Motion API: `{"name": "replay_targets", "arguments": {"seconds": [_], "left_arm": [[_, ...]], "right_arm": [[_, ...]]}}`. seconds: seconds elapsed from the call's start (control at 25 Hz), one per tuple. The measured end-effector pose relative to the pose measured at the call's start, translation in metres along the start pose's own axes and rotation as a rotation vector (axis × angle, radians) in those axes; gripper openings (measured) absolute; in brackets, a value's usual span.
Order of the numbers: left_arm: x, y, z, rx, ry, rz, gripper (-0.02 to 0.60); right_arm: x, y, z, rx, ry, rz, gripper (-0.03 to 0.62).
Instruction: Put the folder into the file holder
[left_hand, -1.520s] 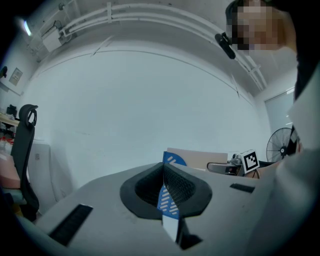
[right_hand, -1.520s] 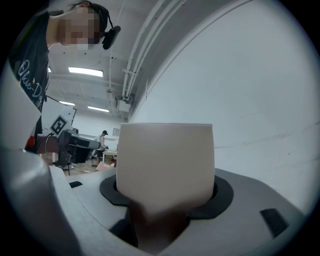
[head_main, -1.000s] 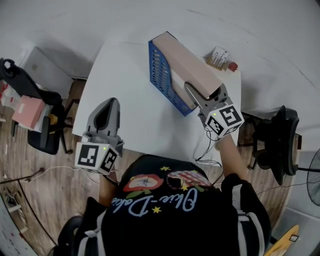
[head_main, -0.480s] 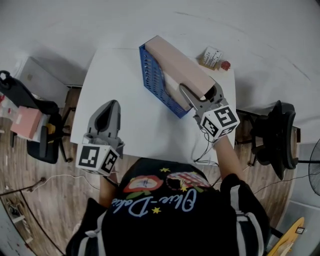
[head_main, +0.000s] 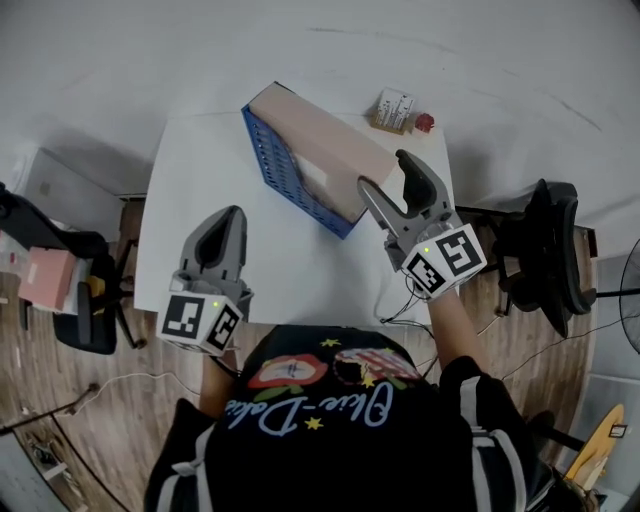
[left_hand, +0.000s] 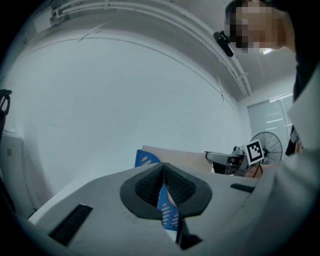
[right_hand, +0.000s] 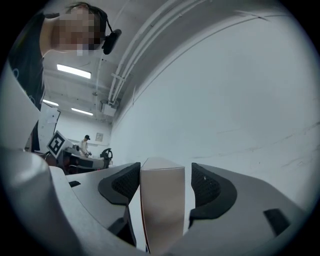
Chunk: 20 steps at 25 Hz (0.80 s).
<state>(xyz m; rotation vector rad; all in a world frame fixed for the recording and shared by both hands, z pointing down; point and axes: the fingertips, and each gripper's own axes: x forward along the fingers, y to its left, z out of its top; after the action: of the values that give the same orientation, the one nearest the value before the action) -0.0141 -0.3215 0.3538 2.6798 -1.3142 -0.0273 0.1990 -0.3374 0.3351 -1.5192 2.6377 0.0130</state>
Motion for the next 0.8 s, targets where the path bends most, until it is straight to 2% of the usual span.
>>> {"name": "replay_targets", "arguments": {"seconds": [0.16,0.36,0.4,0.48,0.68,0.8], "left_arm": [[0.014,-0.017,-0.003,0.001,0.007,-0.056,0.005],[0.026,-0.034,-0.006,-0.003,0.015,-0.110,0.005],[0.028,-0.038,-0.007,-0.004,0.018,-0.120,0.005],[0.032,-0.045,-0.009,-0.004,0.024,-0.141,0.005],[0.039,-0.061,-0.015,-0.005,0.042,-0.188,0.005],[0.041,-0.065,-0.019,-0.011,0.048,-0.200,0.005]], "right_arm": [[-0.021,-0.003,0.008,0.017,-0.024,-0.040,0.281],[-0.043,0.003,0.011,0.039,-0.029,-0.047,0.274],[-0.047,0.003,0.010,0.039,-0.029,-0.061,0.250],[-0.056,0.001,0.006,0.030,-0.025,-0.100,0.112],[-0.070,-0.003,-0.011,0.035,0.034,-0.169,0.022],[-0.075,-0.005,-0.024,0.033,0.081,-0.209,0.002]]}}
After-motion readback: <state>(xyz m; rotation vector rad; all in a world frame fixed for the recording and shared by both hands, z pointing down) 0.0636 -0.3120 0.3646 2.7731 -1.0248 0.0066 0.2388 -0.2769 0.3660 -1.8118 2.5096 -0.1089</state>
